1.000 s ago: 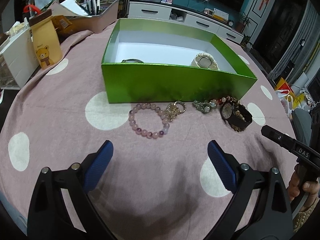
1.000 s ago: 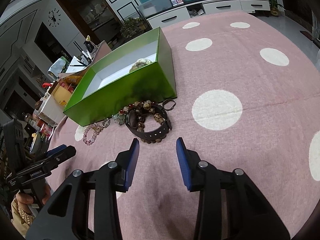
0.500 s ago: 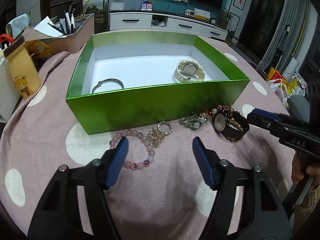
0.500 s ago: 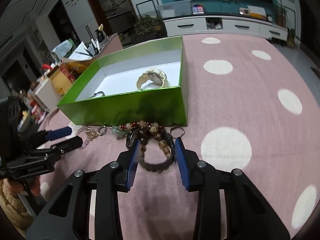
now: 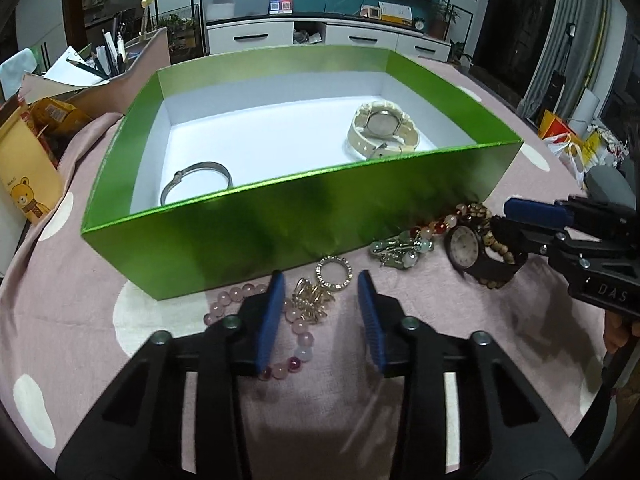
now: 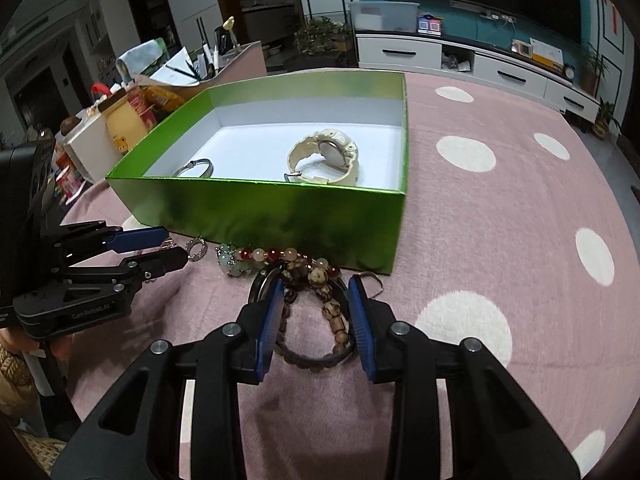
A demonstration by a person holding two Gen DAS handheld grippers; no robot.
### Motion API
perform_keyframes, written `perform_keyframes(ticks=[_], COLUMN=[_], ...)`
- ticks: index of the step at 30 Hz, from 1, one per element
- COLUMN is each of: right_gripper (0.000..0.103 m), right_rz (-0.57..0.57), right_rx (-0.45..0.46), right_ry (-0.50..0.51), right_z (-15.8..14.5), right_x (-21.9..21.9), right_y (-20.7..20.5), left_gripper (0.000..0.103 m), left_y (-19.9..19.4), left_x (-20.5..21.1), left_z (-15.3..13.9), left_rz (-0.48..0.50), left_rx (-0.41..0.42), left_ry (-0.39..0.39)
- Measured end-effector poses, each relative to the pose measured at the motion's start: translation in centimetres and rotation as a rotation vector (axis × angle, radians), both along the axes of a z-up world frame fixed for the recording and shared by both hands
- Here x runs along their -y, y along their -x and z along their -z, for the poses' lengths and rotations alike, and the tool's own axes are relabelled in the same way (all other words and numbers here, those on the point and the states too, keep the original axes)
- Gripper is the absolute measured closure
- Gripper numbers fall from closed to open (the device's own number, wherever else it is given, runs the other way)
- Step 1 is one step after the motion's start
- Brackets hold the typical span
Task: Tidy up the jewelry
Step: 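Grasp the gold charm with the left tool while the right tool grasps the dark beaded bracelet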
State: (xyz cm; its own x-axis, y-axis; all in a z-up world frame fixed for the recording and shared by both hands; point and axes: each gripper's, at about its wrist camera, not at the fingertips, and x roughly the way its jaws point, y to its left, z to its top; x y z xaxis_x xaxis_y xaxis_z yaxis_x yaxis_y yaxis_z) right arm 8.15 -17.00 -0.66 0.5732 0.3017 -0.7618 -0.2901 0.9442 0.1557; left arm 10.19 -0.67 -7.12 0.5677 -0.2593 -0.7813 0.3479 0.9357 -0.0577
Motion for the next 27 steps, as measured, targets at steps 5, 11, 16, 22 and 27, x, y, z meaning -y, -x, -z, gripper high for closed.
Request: perform_keyframes(ticks=[5, 11, 16, 22, 27], right_gripper=[0.069, 0.076, 0.079, 0.092, 0.092], right_rz=[-0.046, -0.102, -0.146, -0.208, -0.249], right_rx=[0.006, 0.013, 0.011, 0.017, 0.022], right_ry=[0.054, 0.123, 0.163, 0.231, 0.276], right_z=[0.2, 0.5, 0.5, 0.6, 1.2], right_x=[-0.9, -1.8, -2.1, -3.0, -3.8], right_y=[-0.6, -1.3, -1.7, -1.4, -0.8], left_gripper=[0.081, 0.081, 0.081, 0.081, 0.081], left_y=[-0.1, -0.3, -0.5, -0.6, -0.6], left_x=[0.0, -0.3, -0.5, -0.6, -0.6], left_z=[0.4, 0.4, 0.4, 0.5, 0.5], left_rz=[0.010, 0.008, 0.013, 0.007, 0.008], left_rx=[0.000, -0.003, -0.008, -0.010, -0.011], left_ry=[-0.007, 0.015, 0.023, 0.028, 0.029])
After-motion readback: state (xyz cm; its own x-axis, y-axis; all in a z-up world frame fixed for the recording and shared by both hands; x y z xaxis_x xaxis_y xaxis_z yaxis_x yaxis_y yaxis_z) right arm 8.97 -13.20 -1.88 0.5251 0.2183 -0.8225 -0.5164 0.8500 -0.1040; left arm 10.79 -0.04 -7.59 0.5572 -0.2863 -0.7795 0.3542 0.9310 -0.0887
